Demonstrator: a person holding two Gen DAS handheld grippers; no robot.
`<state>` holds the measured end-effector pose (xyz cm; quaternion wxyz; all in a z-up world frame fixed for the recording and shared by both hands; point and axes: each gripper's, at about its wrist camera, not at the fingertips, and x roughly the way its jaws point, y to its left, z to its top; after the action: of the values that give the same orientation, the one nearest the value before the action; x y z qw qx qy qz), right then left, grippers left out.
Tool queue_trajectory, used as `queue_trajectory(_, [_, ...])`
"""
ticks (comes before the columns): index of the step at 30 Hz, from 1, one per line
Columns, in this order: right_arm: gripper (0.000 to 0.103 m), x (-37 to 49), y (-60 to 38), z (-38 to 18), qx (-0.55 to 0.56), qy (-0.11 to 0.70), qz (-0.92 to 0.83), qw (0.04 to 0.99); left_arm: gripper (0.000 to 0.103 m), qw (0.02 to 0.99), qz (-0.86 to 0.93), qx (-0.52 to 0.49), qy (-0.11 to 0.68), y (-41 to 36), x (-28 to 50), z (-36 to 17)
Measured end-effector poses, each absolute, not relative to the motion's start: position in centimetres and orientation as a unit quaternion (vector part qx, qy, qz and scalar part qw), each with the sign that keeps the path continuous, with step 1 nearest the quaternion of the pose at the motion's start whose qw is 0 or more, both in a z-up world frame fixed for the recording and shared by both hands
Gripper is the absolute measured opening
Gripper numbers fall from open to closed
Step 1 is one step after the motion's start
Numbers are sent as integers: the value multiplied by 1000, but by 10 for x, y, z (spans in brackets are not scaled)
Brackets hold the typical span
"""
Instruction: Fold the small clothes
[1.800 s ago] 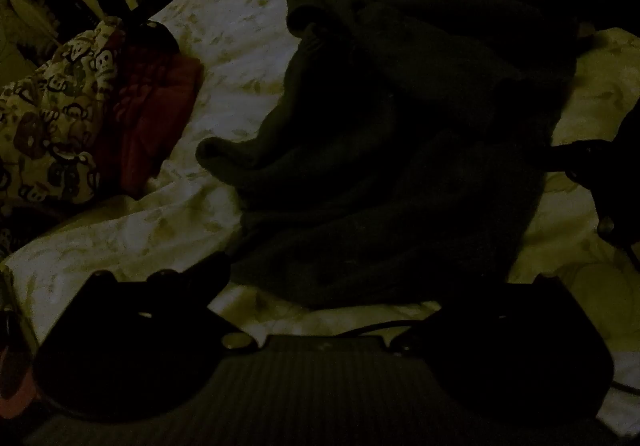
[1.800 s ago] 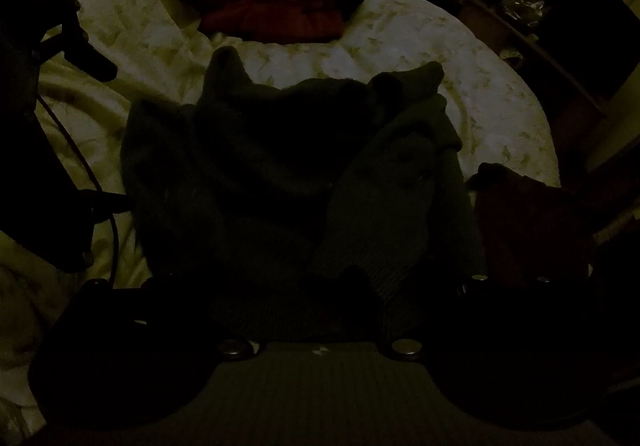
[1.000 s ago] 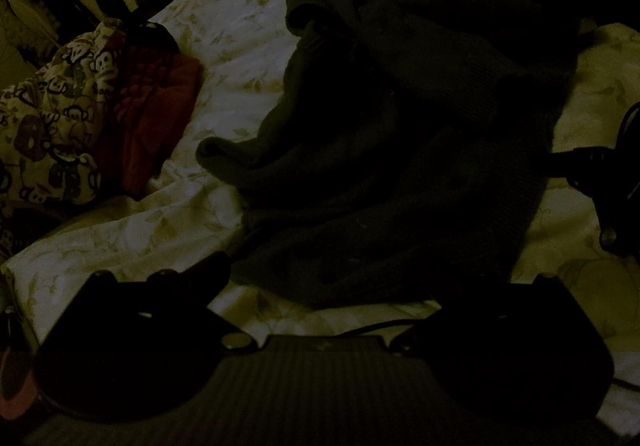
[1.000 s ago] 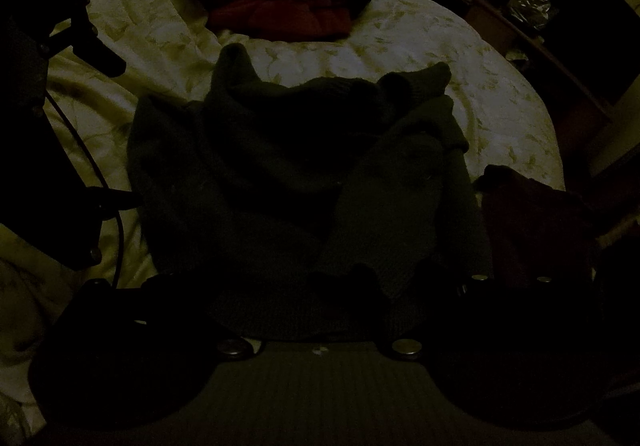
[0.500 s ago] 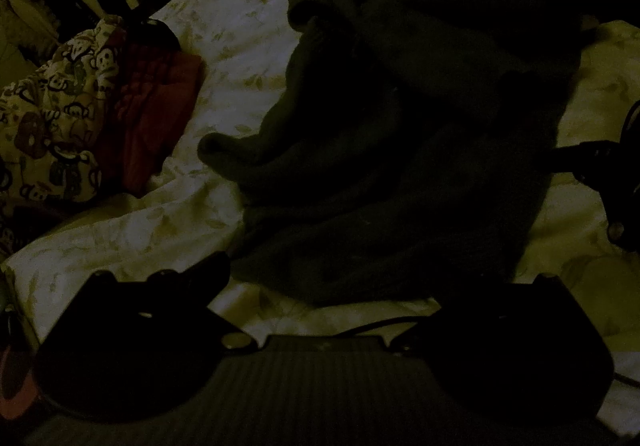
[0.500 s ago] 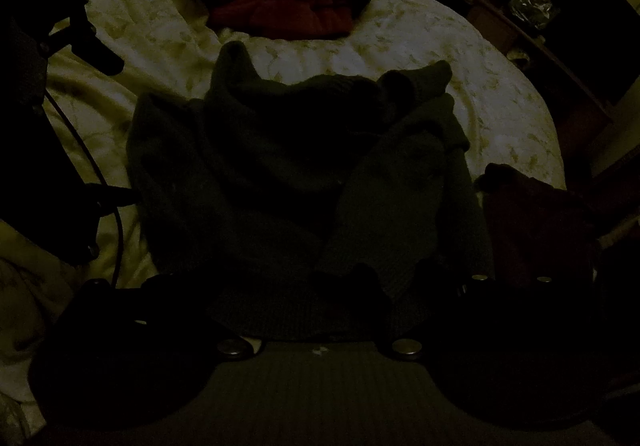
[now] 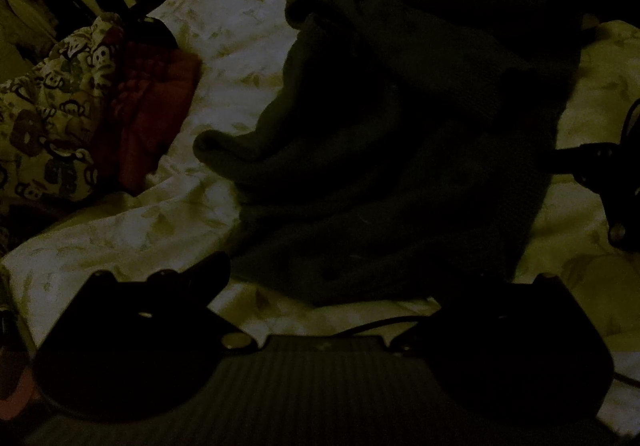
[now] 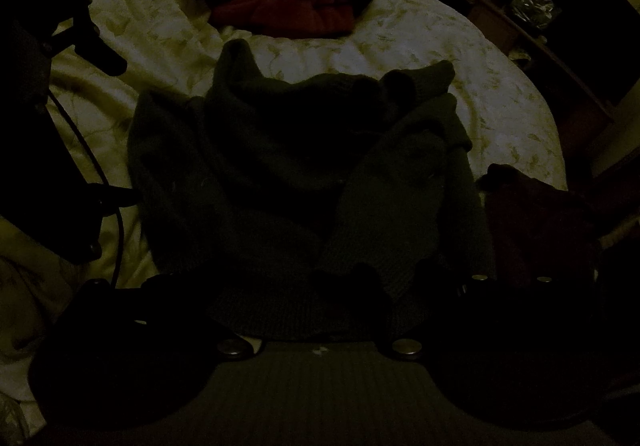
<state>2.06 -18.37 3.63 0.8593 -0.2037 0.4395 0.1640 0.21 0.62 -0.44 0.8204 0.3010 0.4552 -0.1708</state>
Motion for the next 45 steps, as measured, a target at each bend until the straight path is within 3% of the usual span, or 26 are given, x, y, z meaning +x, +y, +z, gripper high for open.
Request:
queue_trajectory(18, [103, 22, -180, 32, -193, 434, 165, 865, 103, 821, -207, 251, 468, 22, 1, -17])
queue_trajectory(23, [103, 18, -186, 30, -183, 415, 170, 875, 103, 855, -206, 271, 392, 28, -19, -18])
queue_trajectory(27, [103, 10, -200, 27, -164, 375, 186, 893, 103, 833, -231, 255, 433, 35, -18, -27])
queue_trajectory(30, [103, 7, -206, 22, -150, 354, 205, 900, 103, 827, -235, 229, 457, 43, -3, -29])
queue_trajectory(38, [103, 47, -223, 15, -93, 342, 255, 900, 103, 867, -212, 242, 380, 39, 85, 16])
queue_trajectory(45, [103, 128, -243, 18, -53, 330, 216, 917, 103, 839, -258, 319, 358, -34, 146, -19])
